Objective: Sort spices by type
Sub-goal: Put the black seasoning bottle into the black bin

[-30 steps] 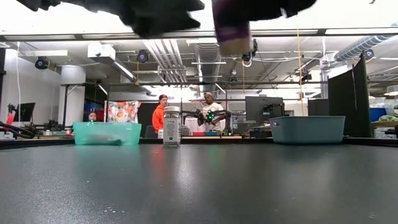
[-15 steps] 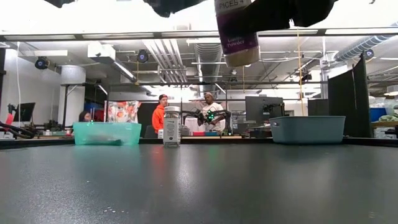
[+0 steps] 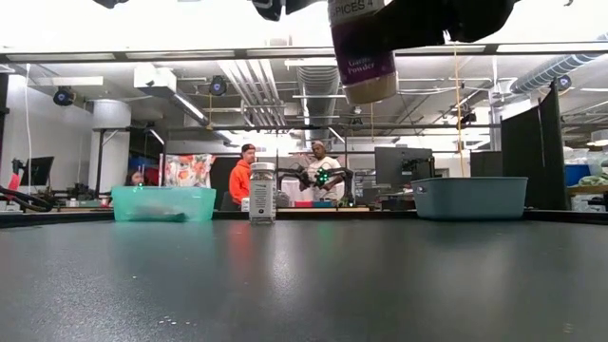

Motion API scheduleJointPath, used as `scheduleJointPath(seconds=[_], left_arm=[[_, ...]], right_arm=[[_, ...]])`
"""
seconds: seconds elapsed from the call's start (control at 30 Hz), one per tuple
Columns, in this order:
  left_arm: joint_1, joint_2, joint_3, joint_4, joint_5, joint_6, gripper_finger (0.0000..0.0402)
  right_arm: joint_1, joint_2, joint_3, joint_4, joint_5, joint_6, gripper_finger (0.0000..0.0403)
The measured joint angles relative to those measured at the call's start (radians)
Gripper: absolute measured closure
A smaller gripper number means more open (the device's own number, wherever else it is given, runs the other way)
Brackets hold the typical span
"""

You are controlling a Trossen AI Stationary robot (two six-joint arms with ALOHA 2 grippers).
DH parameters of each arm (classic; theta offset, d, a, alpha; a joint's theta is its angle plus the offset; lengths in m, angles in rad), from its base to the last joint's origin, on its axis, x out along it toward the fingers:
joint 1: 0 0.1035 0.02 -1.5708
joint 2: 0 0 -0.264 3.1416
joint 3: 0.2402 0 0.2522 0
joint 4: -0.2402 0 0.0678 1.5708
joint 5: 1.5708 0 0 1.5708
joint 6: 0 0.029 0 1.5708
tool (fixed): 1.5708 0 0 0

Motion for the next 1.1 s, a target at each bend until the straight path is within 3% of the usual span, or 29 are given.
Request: scheduleJointPath(seconds=[0.17,0.37,0.73,0.93,1.1], left_arm=[[0.000,-0.001,0.000,-0.002,-0.019,-0.002,0.0216],[-0.004,-0.001,0.000,-0.003,-0.022,-0.010,0.0216],[-0.048,-0.016,-0.003,-0.046,-0.140,-0.021,0.0207],[-0.154,-0.088,0.007,-0.185,-0.350,-0.142,0.0208],[-0.284,-0.136,0.141,-0.407,-0.454,-0.378,0.0208]], right_arm=[[0.000,0.000,0.000,0.000,-0.008,0.011,0.0246],[0.000,0.000,-0.001,0.000,-0.012,0.034,0.0192],[0.013,-0.014,0.000,-0.005,0.000,0.091,0.0073],[0.044,-0.078,0.000,-0.091,-0.001,0.126,0.0046],[0.047,-0.132,0.000,-0.169,-0.003,0.176,0.0045]])
